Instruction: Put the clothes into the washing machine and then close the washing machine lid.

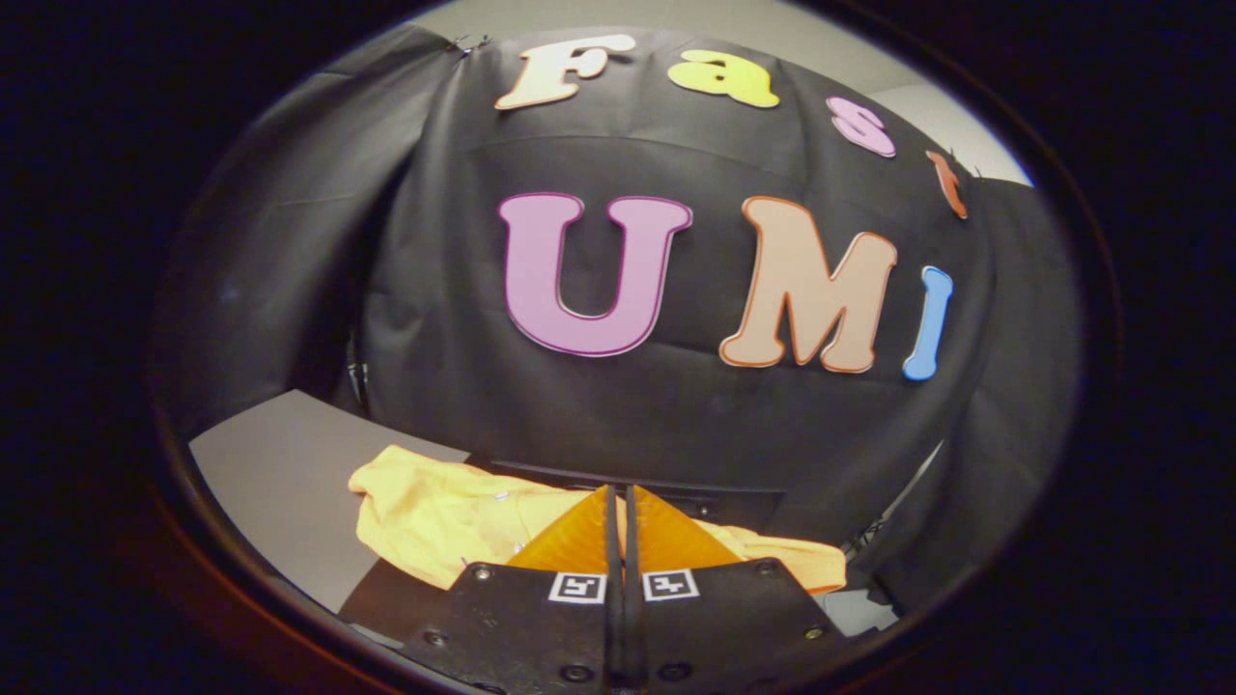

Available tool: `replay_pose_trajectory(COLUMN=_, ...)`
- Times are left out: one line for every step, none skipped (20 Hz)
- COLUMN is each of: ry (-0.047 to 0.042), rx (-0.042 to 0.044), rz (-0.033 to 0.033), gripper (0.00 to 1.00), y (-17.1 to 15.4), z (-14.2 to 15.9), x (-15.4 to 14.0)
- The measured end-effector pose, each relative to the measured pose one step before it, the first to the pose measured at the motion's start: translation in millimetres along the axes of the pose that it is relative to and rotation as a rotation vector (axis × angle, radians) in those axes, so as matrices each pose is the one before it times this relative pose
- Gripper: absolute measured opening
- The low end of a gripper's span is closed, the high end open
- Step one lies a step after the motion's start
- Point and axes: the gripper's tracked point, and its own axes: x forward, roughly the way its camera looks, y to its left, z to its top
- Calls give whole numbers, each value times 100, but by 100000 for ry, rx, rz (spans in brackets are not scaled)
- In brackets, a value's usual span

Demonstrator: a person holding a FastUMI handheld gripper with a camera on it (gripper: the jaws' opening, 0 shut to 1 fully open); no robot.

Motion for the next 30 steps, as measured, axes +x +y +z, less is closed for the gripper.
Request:
replay_pose_trajectory(ry=-3058, rx=1819, rz=-1555, gripper=0, y=-549, z=882, x=-399)
replay_pose_trajectory(ry=-2711, rx=1439, rz=-1330, gripper=0, y=47, z=840, x=-352)
replay_pose_trajectory(ry=-2014, rx=1013, rz=-1075, gripper=0, y=-380, z=-154, x=-103)
replay_pose_trajectory(ry=-1022, rx=329, rz=-16, gripper=0, y=234, z=-20, x=-158)
replay_pose_trajectory(ry=202, rx=-254, rz=516, gripper=0, y=198, z=-293, x=104)
replay_pose_trajectory(ry=857, rx=-1040, rz=953, gripper=0, y=186, z=-258, x=154)
replay_pose_trajectory(ry=1124, rx=-1450, rz=651, gripper=0, y=-164, z=-126, x=518)
replay_pose_trajectory(ry=1213, rx=-1442, rz=311, gripper=0, y=85, z=-449, x=292)
replay_pose_trajectory(ry=1018, rx=-1022, rz=811, gripper=0, y=395, z=-535, x=380)
replay_pose_trajectory(ry=983, rx=-421, rz=1098, gripper=0, y=618, z=-433, x=469)
replay_pose_trajectory(ry=1208, rx=-164, rz=888, gripper=0, y=609, z=-654, x=286)
replay_pose_trajectory(ry=807, rx=-150, rz=721, gripper=0, y=374, z=-405, x=300)
replay_pose_trajectory(ry=591, rx=-114, rz=369, gripper=0, y=209, z=-294, x=309)
replay_pose_trajectory(ry=560, rx=142, rz=516, gripper=0, y=207, z=-124, x=397)
replay_pose_trajectory(ry=250, rx=232, rz=664, gripper=0, y=273, z=-75, x=534)
replay_pose_trajectory(ry=241, rx=133, rz=586, gripper=0, y=161, z=-23, x=576)
replay_pose_trajectory(ry=387, rx=-42, rz=-428, gripper=0, y=66, z=-83, x=764)
replay_pose_trajectory(ry=93, rx=-61, rz=223, gripper=0, y=57, z=132, x=535)
replay_pose_trajectory(ry=981, rx=-728, rz=-1099, gripper=11, y=-3, z=-142, x=592)
replay_pose_trajectory(ry=582, rx=-1048, rz=334, gripper=22, y=112, z=-194, x=756)
replay_pose_trajectory(ry=332, rx=-1080, rz=880, gripper=32, y=354, z=-168, x=1044)
replay_pose_trajectory(ry=360, rx=-1203, rz=462, gripper=43, y=293, z=-132, x=877)
replay_pose_trajectory(ry=326, rx=-859, rz=221, gripper=54, y=203, z=-227, x=990)
replay_pose_trajectory(ry=839, rx=-885, rz=26, gripper=65, y=255, z=136, x=445)
replay_pose_trajectory(ry=472, rx=-230, rz=360, gripper=76, y=358, z=-527, x=1436)
replay_pose_trajectory(ry=1420, rx=633, rz=1098, gripper=87, y=493, z=-409, x=1182)
replay_pose_trajectory(ry=1293, rx=1583, rz=222, gripper=98, y=335, z=-454, x=959)
replay_pose_trajectory(ry=1503, rx=1064, rz=631, gripper=98, y=298, z=-505, x=1050)
replay_pose_trajectory(ry=1416, rx=1244, rz=136, gripper=97, y=258, z=-343, x=1083)
replay_pose_trajectory(ry=1850, rx=841, rz=-630, gripper=98, y=19, z=-416, x=830)
